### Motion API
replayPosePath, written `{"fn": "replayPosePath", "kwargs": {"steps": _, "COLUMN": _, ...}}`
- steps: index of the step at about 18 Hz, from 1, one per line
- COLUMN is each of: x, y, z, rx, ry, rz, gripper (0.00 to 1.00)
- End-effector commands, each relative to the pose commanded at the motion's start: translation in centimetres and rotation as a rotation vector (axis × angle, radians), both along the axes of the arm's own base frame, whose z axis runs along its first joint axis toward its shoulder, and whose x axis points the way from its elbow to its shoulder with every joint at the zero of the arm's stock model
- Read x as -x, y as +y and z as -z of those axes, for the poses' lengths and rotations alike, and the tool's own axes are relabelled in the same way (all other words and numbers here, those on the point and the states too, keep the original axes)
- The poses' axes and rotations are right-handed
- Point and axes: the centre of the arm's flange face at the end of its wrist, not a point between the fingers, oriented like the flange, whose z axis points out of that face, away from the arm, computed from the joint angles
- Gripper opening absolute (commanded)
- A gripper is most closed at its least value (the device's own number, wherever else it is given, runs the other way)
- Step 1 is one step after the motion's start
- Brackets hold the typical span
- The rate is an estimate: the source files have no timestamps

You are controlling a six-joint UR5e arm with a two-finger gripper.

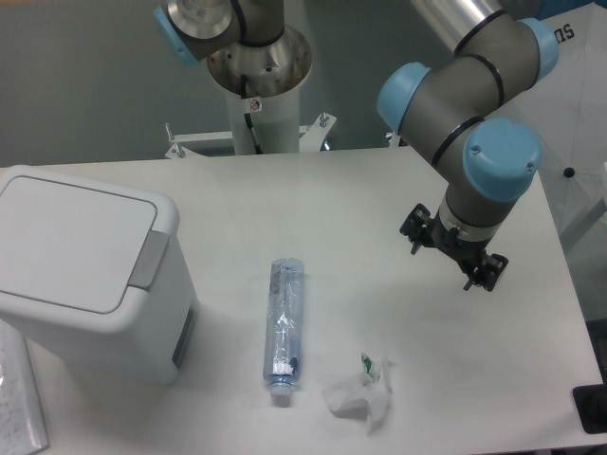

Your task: Open the trash can

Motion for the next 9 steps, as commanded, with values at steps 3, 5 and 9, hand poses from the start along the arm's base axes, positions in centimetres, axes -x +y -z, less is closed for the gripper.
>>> {"fn": "replayPosePath", "kwargs": {"steps": 3, "x": -0.02, "y": 0.01, "z": 0.02, "rx": -0.001, "ry": -0.002, "rz": 0.0, "gripper": 1.0}}
{"fn": "replayPosePath", "kwargs": {"steps": 5, "x": -0.11, "y": 0.11, "z": -0.14, "rx": -0.004, "ry": -0.002, "rz": 0.001, "gripper": 1.0}}
{"fn": "replayPosePath", "kwargs": {"steps": 9, "x": -0.11, "y": 0.11, "z": -0.14, "rx": -0.004, "ry": -0.002, "rz": 0.001, "gripper": 1.0}}
